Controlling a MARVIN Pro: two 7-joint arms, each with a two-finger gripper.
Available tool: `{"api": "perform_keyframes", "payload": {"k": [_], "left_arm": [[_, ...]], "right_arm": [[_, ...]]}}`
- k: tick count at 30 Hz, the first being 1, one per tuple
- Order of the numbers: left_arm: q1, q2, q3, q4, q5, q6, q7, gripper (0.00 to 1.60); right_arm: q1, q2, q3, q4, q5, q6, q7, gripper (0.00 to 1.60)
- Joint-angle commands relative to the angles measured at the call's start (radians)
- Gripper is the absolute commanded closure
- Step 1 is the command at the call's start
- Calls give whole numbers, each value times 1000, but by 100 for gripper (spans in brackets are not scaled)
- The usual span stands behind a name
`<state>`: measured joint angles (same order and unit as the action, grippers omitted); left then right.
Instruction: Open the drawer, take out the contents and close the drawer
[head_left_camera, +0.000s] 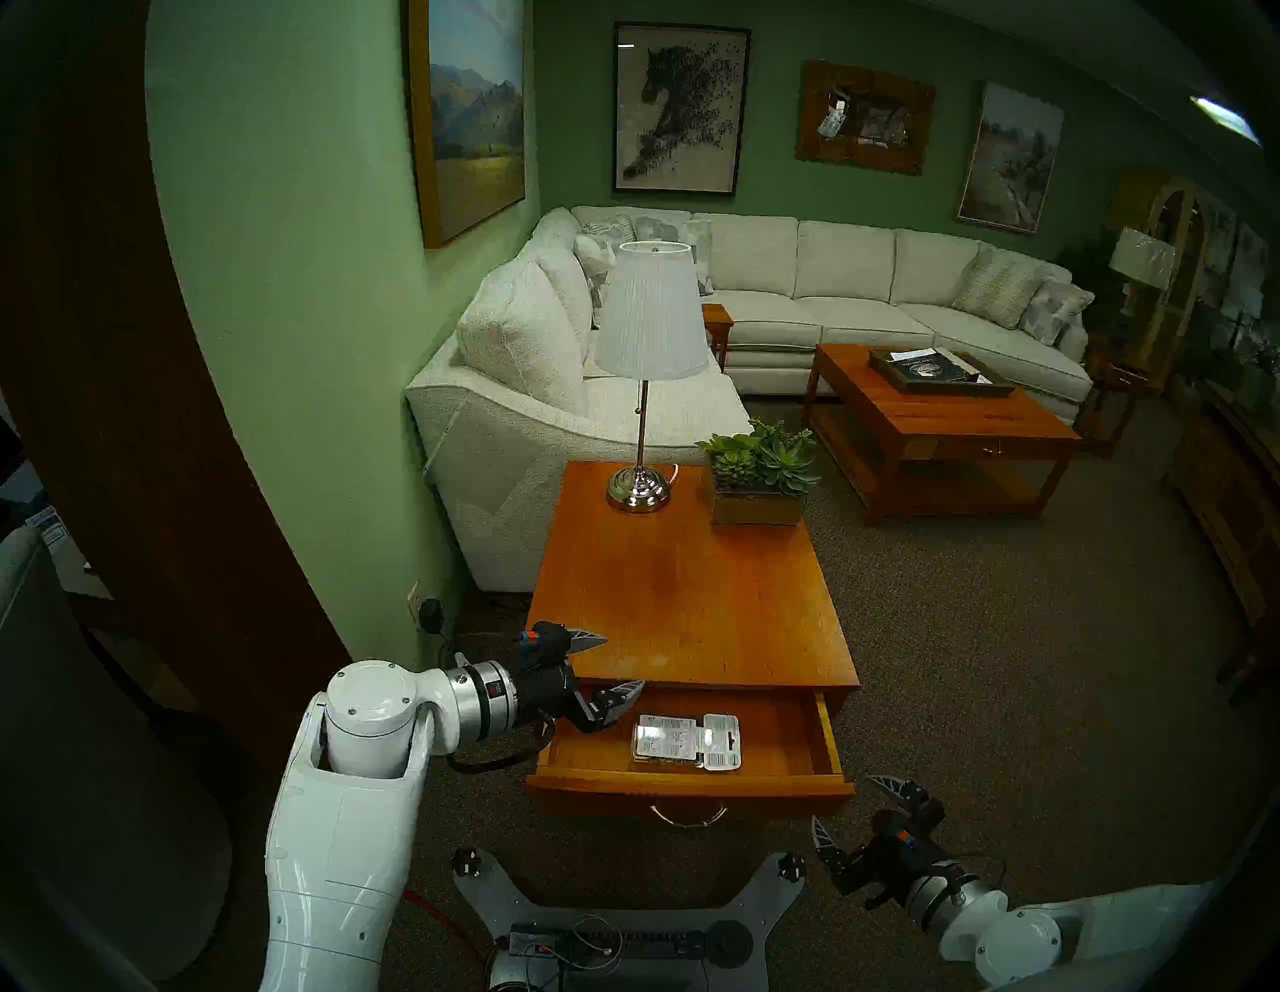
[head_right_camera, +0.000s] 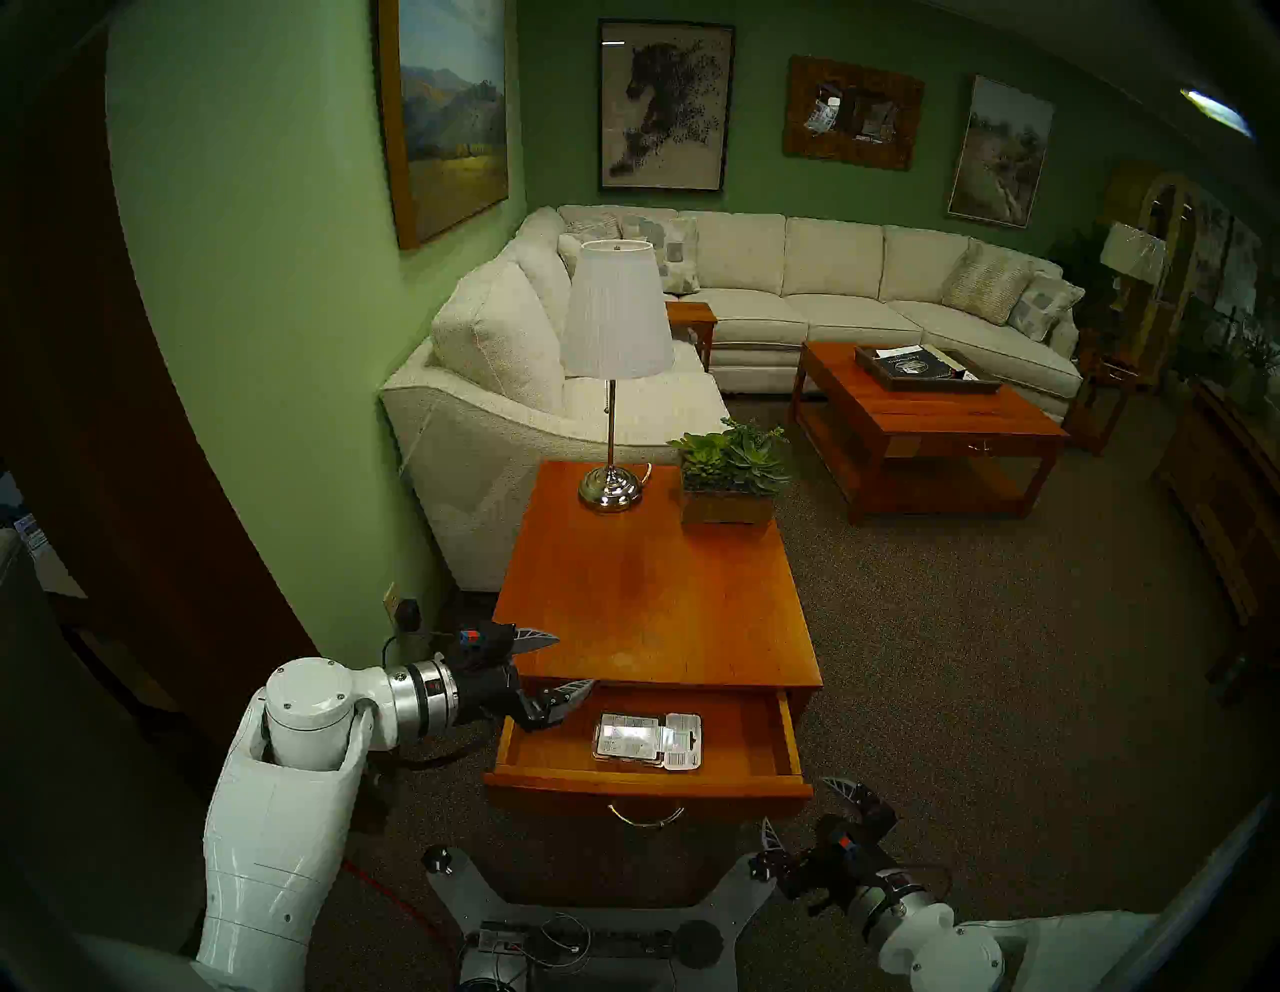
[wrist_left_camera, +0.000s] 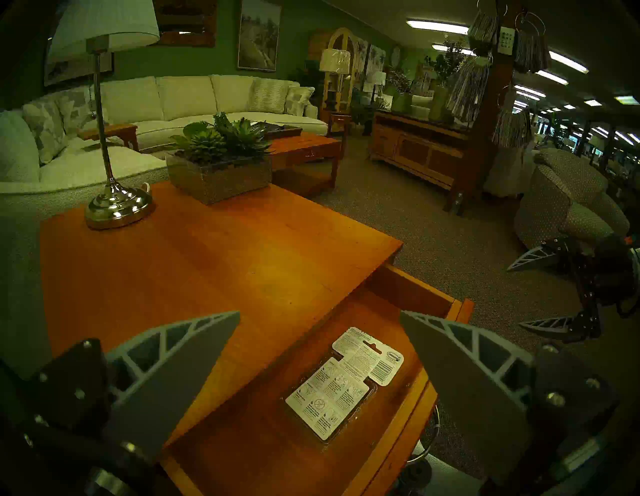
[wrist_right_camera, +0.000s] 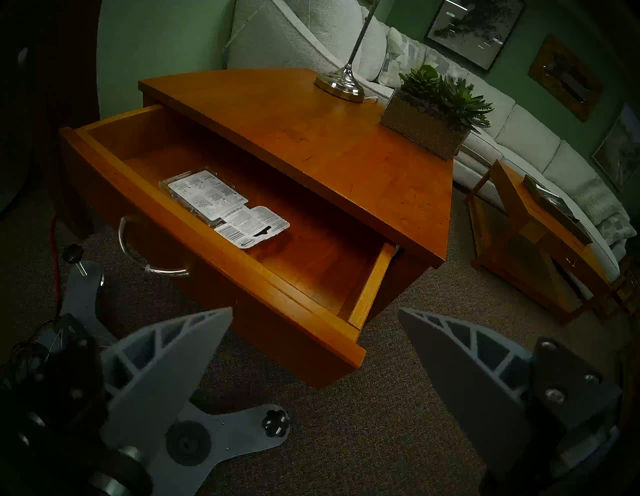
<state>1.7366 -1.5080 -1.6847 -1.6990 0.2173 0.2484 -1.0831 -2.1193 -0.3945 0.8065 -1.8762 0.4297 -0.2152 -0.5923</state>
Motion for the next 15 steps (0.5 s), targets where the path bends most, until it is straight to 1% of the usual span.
{"api": "perform_keyframes", "payload": {"k": [1,10,15], "left_arm": [[-24,-6,2,-23,-8,-4,-2,0],[-24,-8,1,-22,-6,-5,-3,0],[-24,-9,0,-23,-5,-5,-5,0]], "right_arm": [[36,-2,26,-59,29,34,7,0],[77,1,55,-129,77,96,30,0],[92,18,76,-169,142,128,72,0]]}}
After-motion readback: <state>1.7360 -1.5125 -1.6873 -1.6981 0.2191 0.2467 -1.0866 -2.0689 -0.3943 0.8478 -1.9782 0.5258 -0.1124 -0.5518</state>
